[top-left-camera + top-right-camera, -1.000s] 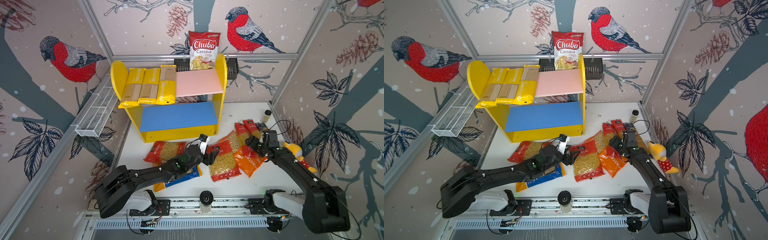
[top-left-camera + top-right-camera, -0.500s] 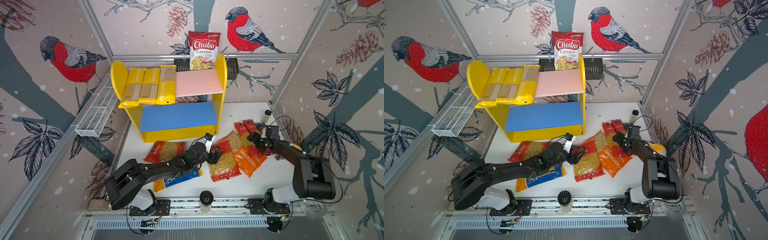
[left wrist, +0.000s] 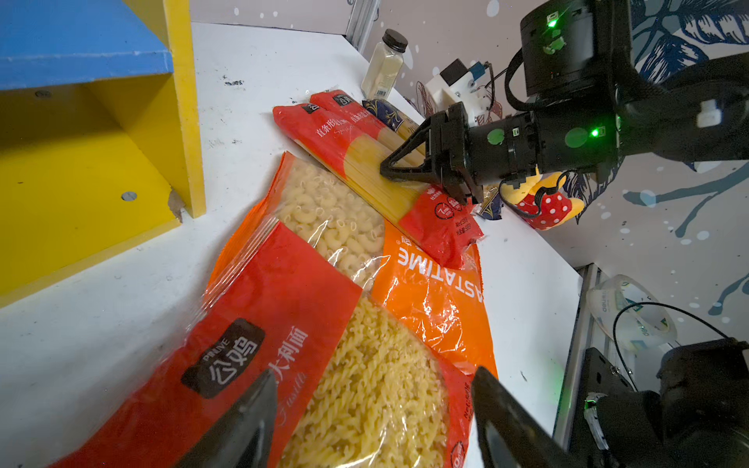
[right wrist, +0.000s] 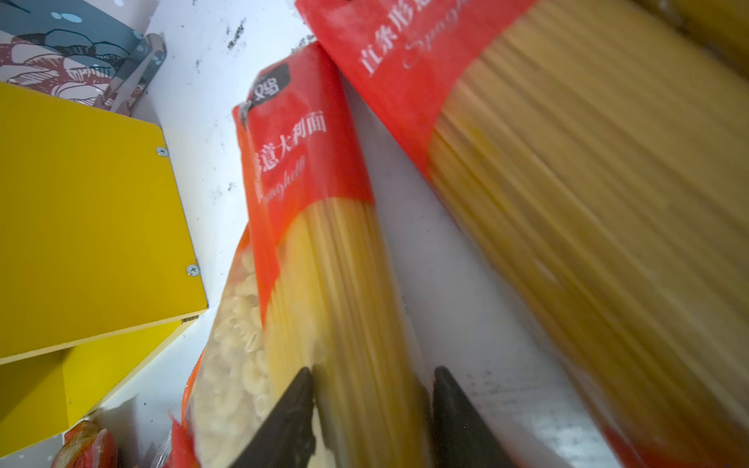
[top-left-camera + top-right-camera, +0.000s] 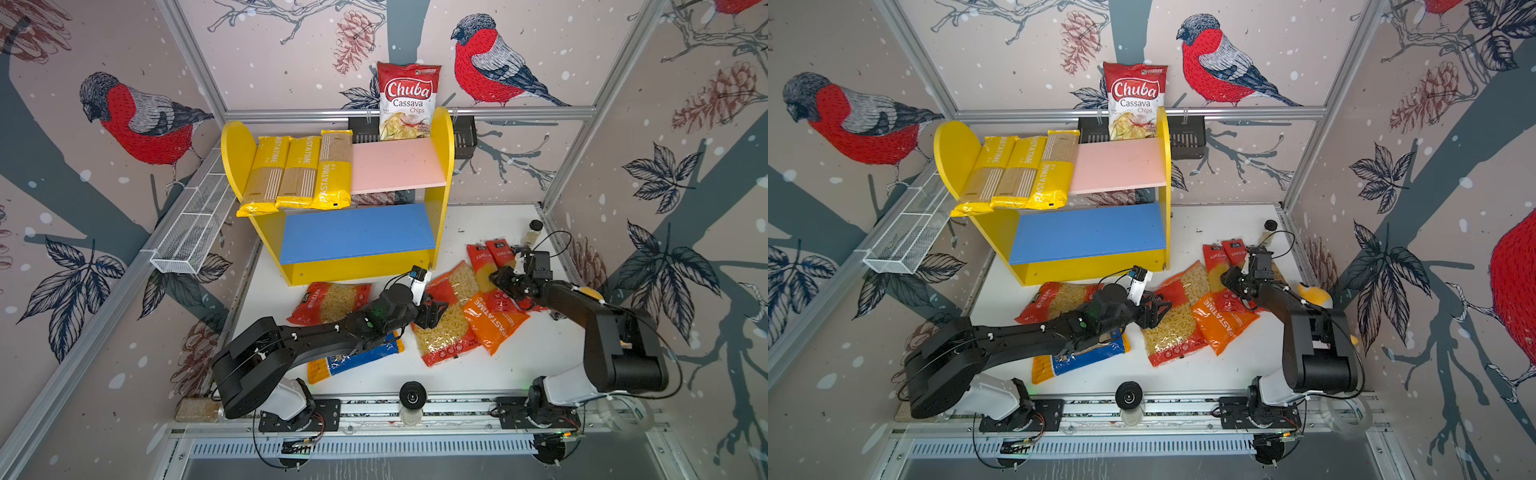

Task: Arrange pasta packages on shelves
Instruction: Pick up the pasta bag.

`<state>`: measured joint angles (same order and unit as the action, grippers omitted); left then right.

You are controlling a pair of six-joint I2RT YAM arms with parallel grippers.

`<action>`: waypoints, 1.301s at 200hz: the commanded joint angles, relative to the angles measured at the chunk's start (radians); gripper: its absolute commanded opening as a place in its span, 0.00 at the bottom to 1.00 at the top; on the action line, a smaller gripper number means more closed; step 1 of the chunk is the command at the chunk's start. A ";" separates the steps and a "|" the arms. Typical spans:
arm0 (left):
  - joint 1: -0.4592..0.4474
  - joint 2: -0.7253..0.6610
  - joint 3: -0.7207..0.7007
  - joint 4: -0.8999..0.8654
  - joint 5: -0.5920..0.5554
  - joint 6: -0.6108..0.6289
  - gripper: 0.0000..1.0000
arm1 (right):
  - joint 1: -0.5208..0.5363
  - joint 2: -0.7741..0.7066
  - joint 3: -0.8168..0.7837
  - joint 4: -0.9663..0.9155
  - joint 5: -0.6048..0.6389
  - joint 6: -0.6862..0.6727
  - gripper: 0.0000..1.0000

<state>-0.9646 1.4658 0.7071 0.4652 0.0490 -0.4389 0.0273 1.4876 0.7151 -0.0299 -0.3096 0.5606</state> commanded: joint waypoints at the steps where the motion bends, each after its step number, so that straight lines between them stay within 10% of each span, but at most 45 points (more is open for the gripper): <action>1: 0.001 0.002 0.009 0.038 -0.010 -0.001 0.75 | 0.019 -0.021 0.003 -0.008 -0.008 0.029 0.37; 60: 0.002 -0.023 0.001 0.017 -0.041 0.002 0.75 | 0.057 -0.068 -0.021 -0.001 0.010 0.044 0.15; 260: 0.188 -0.161 -0.161 0.241 -0.042 -0.308 0.79 | 0.461 -0.688 -0.246 0.142 0.029 0.112 0.06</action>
<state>-0.8143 1.3331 0.5827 0.5835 0.0021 -0.6533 0.4603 0.8124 0.4549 -0.0257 -0.2451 0.7086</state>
